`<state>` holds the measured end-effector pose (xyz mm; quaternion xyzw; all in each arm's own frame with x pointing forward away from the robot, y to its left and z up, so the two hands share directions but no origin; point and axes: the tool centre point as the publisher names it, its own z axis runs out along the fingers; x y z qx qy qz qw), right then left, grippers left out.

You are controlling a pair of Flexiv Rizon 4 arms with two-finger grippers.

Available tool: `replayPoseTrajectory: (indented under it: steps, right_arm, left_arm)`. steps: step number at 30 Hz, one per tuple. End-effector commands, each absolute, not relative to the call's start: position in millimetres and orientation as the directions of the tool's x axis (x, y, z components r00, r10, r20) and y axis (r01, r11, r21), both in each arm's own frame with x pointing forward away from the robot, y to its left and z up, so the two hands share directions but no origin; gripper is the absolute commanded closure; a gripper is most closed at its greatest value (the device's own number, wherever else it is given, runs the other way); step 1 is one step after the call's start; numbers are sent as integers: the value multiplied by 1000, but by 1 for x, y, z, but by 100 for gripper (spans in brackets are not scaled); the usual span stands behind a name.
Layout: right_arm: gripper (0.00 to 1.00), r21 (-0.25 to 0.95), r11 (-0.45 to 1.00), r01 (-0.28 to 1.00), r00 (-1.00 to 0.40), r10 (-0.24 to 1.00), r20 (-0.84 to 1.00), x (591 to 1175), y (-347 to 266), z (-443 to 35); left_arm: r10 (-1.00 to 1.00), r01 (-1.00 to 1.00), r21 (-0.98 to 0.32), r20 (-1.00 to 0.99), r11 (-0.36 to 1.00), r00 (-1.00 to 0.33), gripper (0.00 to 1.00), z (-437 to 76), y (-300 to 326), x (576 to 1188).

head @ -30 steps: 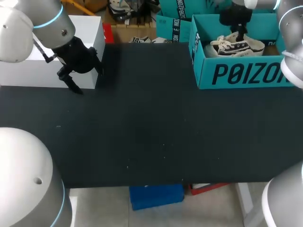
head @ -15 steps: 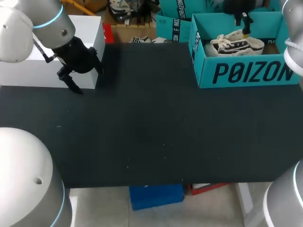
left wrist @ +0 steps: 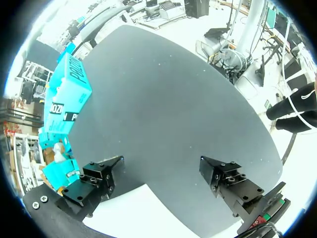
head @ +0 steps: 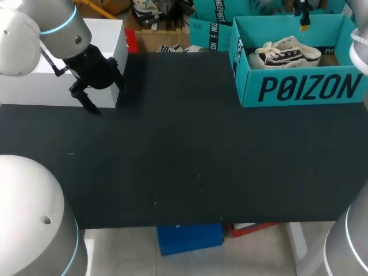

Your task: Take the shoe out of the shoebox, open the shoe tongue, remove and reinsert the insole, then place the shoe into the shoebox

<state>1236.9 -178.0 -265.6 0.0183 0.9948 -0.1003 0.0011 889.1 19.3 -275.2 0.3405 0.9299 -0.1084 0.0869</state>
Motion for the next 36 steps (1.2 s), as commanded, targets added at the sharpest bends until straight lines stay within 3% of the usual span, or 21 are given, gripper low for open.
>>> replayPoseTrajectory:
  steps: [1,14,25,36]
  right_arm:
    - [0,-227,970,90,-996,81,-48,1209,-163,-206]
    - [0,-185,851,492,-869,468,-162,1126,-98,-156]
    - [0,-149,712,686,-724,647,-241,1038,-53,-140]
    - [0,-106,515,850,-523,804,-284,979,13,-170]
  left_arm:
    - [615,653,-140,-236,744,-752,0,-276,20,888]
    - [615,653,-140,-236,744,-752,0,-276,20,888]
    - [615,653,-140,-236,744,-752,0,-276,20,888]
    - [615,653,-140,-236,744,-752,0,-276,20,888]
